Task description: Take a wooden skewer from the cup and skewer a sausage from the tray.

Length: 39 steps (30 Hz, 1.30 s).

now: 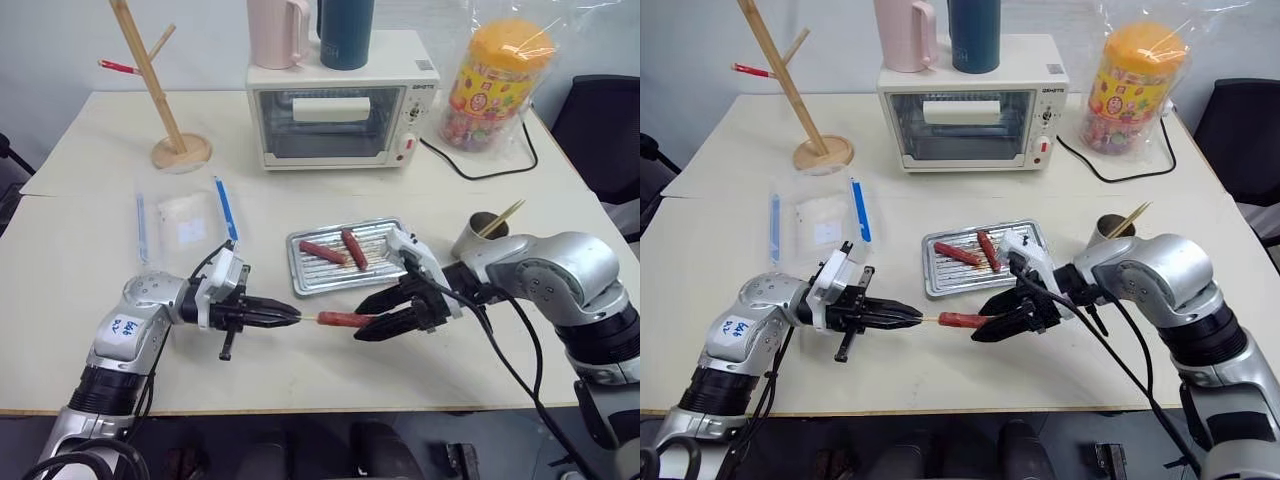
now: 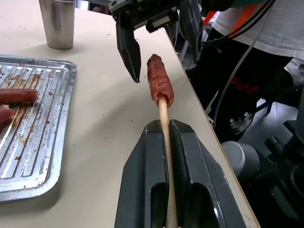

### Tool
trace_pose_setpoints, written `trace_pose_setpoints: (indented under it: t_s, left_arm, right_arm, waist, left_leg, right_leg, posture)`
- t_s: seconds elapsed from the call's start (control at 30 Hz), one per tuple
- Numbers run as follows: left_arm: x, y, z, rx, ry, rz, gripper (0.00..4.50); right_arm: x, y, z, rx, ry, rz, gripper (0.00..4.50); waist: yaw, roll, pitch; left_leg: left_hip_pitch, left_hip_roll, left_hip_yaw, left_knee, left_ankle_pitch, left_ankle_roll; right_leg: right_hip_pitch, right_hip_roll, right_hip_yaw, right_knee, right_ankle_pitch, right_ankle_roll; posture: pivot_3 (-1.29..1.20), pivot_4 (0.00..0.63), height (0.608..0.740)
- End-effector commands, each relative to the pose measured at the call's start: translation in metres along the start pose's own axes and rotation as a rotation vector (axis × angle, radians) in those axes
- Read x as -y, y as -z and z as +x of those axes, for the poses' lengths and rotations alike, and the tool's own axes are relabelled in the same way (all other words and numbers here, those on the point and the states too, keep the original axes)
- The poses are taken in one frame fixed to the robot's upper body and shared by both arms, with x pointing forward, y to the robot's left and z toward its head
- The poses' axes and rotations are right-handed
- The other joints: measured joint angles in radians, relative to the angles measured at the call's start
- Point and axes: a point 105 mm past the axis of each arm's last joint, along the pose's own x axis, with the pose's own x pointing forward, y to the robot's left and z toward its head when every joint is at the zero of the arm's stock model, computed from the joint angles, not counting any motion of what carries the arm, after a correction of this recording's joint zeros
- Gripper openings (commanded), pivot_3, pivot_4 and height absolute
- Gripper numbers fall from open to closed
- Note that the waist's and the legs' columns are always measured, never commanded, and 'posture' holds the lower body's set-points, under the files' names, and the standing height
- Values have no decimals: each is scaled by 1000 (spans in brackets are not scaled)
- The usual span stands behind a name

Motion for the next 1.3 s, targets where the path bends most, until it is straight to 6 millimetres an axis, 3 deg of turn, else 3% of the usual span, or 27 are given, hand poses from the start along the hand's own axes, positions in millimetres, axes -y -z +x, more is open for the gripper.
trace_pose_setpoints:
  t_s: [0.03,0.23,0.3,0.43,0.5,0.77,0.93,1.17,1.3]
  left_arm:
    - [1,-8,-3,32,-19,41,0]
    - [0,-9,-13,83,-103,13,0]
    - [-3,-16,-25,150,-200,-5,0]
    - [-7,-30,-53,257,-387,-24,0]
    - [-11,-39,-67,323,-497,-31,0]
    - [-30,-54,-121,581,-905,-77,0]
    - [-47,-42,-143,711,-1073,-212,0]
    - [-79,-20,-155,755,-1229,-383,0]
    - [-88,-13,-151,764,-1240,-452,0]
  right_arm:
    - [-9,-11,-10,29,-16,-74,4345]
    - [-8,-15,-37,128,39,-156,4451]
    - [-12,-10,-49,207,69,-271,4451]
    - [-24,-22,-81,623,163,-483,4451]
    - [-20,-15,-89,717,283,-508,4451]
    - [-20,11,-92,852,509,-599,4451]
    - [-18,27,-85,817,568,-634,4451]
    - [-14,28,-85,819,599,-637,4451]
    - [-13,26,-87,818,602,-641,4451]
  waist:
    - [0,0,0]
    - [2,0,0]
    - [2,0,0]
    - [4,-2,0]
    - [2,-2,0]
    - [3,-2,0]
    - [4,-2,0]
    - [5,-2,0]
    - [3,-2,0]
  left_leg:
    - [0,0,0,0,0,0]
    - [0,0,0,0,0,0]
    - [0,0,0,1,-1,1]
    - [-1,0,-2,-1,-2,1]
    - [-1,0,-1,0,-2,1]
    - [2,0,0,4,-2,1]
    - [2,0,0,4,-2,1]
    - [2,-1,0,5,-2,1]
    - [3,-1,0,5,-2,1]
  right_leg:
    - [0,0,0,0,0,0]
    - [0,0,0,0,0,0]
    - [0,0,0,0,0,0]
    - [1,0,-2,-1,0,0]
    - [1,0,-2,0,0,1]
    - [4,0,-1,1,1,1]
    - [4,0,-1,3,1,1]
    - [4,0,-2,3,1,1]
    - [4,0,-2,4,1,1]
  posture:
    - [0,150,740]
    - [0,150,740]
    - [0,150,740]
    - [0,150,740]
    - [0,150,740]
    - [0,150,740]
    - [0,150,740]
    - [0,150,740]
    - [0,150,740]
